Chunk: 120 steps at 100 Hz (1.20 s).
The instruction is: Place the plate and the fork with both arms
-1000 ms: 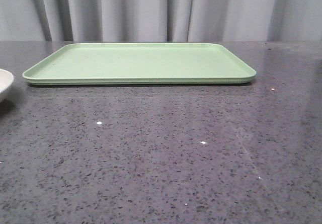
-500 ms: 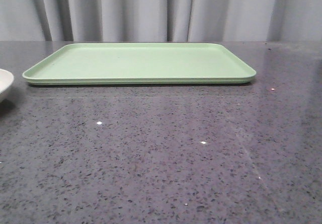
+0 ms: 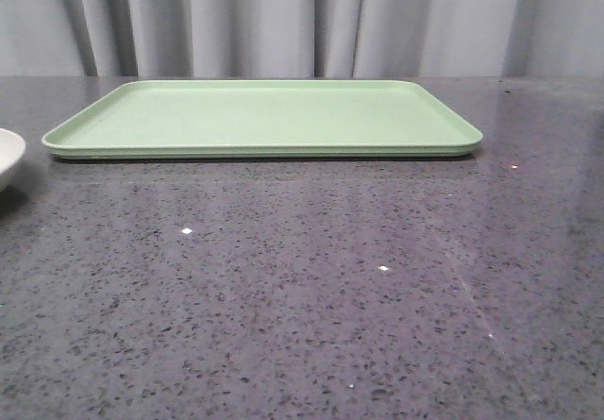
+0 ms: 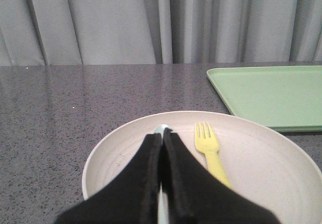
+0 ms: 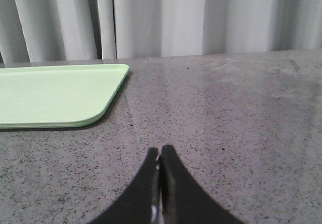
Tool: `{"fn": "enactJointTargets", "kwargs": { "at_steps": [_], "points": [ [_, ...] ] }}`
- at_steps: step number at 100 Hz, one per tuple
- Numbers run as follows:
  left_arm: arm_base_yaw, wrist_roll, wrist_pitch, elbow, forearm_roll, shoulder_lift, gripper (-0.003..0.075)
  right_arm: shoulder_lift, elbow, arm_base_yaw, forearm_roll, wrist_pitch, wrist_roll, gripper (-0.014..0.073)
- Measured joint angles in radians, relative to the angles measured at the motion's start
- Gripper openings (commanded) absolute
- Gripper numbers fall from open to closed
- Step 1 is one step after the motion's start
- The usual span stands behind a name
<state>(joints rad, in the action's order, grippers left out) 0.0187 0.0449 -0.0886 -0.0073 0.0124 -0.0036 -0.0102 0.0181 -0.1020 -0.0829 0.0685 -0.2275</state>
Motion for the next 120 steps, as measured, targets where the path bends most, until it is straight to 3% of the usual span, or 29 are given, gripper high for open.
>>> {"fn": "enactJointTargets", "kwargs": {
  "at_steps": [26,65,78,88,99,109,120],
  "points": [
    [0.0,0.0,-0.124,-0.183,0.021,0.075,-0.0021,0.116,-0.215,0.0,0.0,0.18,0.0,-0.0057],
    [0.0,0.0,-0.34,-0.559,0.032,0.462,-0.002,0.461,-0.601,0.0,0.0,0.396,0.0,-0.0051],
    [0.0,0.0,-0.407,-0.673,0.038,0.584,-0.0011,0.577,-0.685,0.0,0.0,0.476,0.0,0.0045],
    [0.0,0.0,-0.433,-0.729,0.042,0.653,0.0082,0.649,-0.728,0.0,0.0,0.525,0.0,0.0194],
    [0.0,0.0,-0.448,-0.758,0.044,0.703,0.0279,0.698,-0.75,0.0,0.0,0.558,0.0,0.0347],
    [0.0,0.0,-0.452,-0.763,0.044,0.719,0.0469,0.716,-0.757,0.0,0.0,0.57,0.0,0.0424],
    [0.0,0.0,-0.452,-0.763,0.046,0.72,0.0556,0.719,-0.759,0.0,0.0,0.572,0.0,0.0437]
  ]
}}
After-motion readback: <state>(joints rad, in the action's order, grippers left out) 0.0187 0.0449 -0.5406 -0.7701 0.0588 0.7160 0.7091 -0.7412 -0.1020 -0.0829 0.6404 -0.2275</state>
